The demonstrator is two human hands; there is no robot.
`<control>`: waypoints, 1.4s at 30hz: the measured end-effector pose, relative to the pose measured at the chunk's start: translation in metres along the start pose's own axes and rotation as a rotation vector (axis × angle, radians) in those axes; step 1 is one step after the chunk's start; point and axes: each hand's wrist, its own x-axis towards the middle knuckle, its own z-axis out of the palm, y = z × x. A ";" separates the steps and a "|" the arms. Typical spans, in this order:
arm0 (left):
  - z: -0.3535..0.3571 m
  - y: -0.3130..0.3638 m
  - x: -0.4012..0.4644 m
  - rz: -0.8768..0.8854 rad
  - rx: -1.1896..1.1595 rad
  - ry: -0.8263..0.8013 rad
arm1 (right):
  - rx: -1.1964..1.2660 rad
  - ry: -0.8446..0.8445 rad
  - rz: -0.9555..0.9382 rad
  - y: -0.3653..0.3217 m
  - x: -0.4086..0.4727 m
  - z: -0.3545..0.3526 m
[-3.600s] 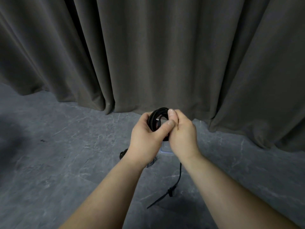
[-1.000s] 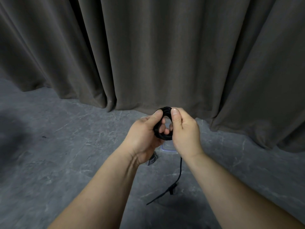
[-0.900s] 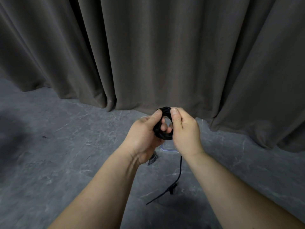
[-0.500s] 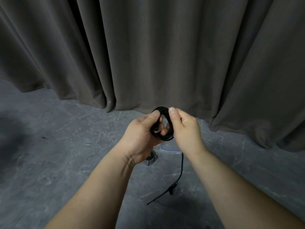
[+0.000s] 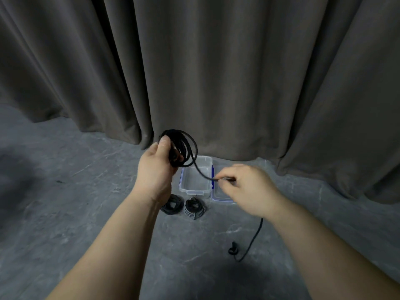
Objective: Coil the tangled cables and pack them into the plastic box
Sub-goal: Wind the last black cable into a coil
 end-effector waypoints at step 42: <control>0.025 -0.013 -0.023 -0.288 -0.167 -0.307 | 0.410 -0.035 0.005 -0.009 0.004 0.009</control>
